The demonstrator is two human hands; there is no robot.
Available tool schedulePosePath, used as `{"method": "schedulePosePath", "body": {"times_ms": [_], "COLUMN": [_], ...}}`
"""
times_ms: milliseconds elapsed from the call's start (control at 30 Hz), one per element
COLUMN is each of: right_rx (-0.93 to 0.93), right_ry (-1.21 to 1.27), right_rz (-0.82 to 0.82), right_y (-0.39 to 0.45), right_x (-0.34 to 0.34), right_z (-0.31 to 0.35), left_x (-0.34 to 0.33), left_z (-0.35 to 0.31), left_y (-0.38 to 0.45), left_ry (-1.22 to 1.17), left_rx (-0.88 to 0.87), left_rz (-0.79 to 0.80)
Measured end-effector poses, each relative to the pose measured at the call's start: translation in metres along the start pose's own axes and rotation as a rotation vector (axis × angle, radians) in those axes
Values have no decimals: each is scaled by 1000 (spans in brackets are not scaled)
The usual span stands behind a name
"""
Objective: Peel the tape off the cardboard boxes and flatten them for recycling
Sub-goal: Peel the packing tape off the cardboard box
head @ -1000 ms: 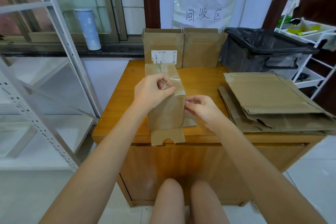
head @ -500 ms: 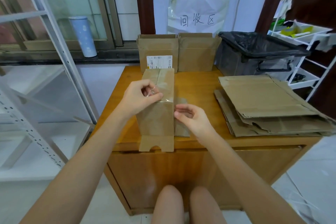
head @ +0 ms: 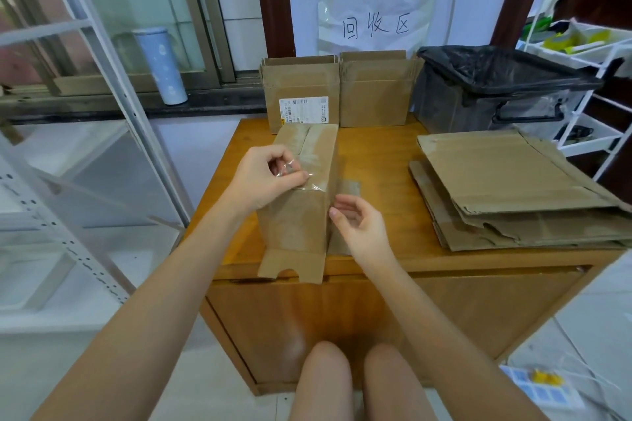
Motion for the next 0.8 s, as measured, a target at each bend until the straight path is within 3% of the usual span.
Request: {"method": "schedulePosePath", "body": {"times_ms": [267,533,800], "right_rx": [49,-12,-32], "right_ry": [102,122,-198], "right_rz": [-162,-190,29], "right_y": [-6,4,10], "right_x": [4,5,-15], "right_z": [-6,-8,4], "left_x": [-1,-1,-2], "left_z": [-1,-1,-2], "left_y": [-1,-2,-2], "left_ry": [-5,-9,-17], "left_rx": [25,36,23], "left_rz": [-7,-8,-1]}}
Point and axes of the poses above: each hand's wrist, its own y-axis towards the middle knuckle, its own x-axis out of the back of the hand, z = x × y, the point moved 8 cm from there along y, towards the middle knuckle, and after that the axes turned 4 degrees about -z, right-handed, at the moved point
